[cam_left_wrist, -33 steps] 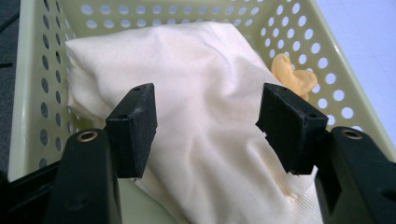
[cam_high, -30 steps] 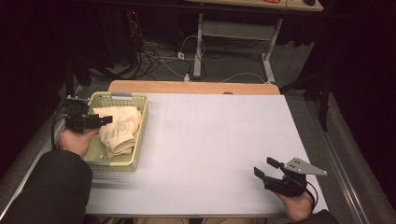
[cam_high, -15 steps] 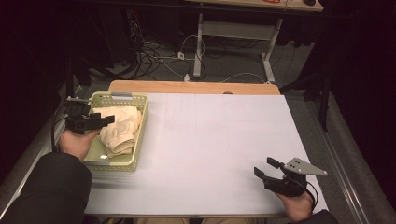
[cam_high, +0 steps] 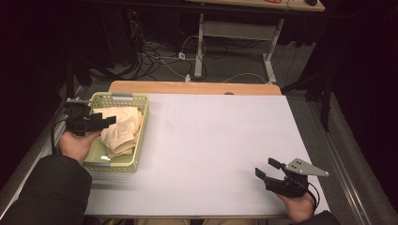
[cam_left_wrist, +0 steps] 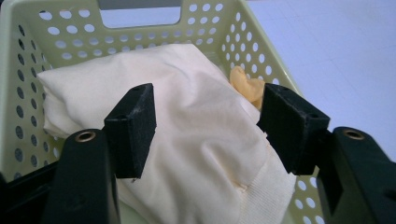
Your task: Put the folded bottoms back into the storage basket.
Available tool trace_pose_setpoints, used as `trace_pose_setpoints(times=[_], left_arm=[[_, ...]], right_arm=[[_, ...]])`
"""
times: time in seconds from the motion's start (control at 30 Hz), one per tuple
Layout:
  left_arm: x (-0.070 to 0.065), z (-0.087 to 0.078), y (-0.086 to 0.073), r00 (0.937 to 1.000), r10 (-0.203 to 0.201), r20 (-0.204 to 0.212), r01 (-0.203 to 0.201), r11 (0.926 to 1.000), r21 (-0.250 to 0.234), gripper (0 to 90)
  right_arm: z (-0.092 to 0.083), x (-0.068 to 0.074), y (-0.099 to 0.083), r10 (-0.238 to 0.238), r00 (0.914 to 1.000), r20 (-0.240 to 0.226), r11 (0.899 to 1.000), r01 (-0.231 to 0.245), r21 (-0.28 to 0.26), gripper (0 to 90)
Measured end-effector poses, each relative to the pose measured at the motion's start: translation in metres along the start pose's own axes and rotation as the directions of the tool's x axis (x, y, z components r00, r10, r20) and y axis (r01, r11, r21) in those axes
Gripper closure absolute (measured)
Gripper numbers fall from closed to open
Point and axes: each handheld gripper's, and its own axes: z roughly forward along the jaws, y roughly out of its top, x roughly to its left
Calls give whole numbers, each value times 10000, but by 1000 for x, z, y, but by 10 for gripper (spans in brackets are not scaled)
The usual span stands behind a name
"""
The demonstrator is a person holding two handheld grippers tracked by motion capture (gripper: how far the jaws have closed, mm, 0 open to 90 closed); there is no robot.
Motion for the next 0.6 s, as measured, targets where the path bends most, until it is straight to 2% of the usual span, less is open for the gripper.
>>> trace_pose_setpoints(times=[0.6], left_arm=[[-13,-5,-1,9988,385,308,-379,9991,-201,347]], right_arm=[[0,0,0,25,10000,-8,10000,-25,-7,328]])
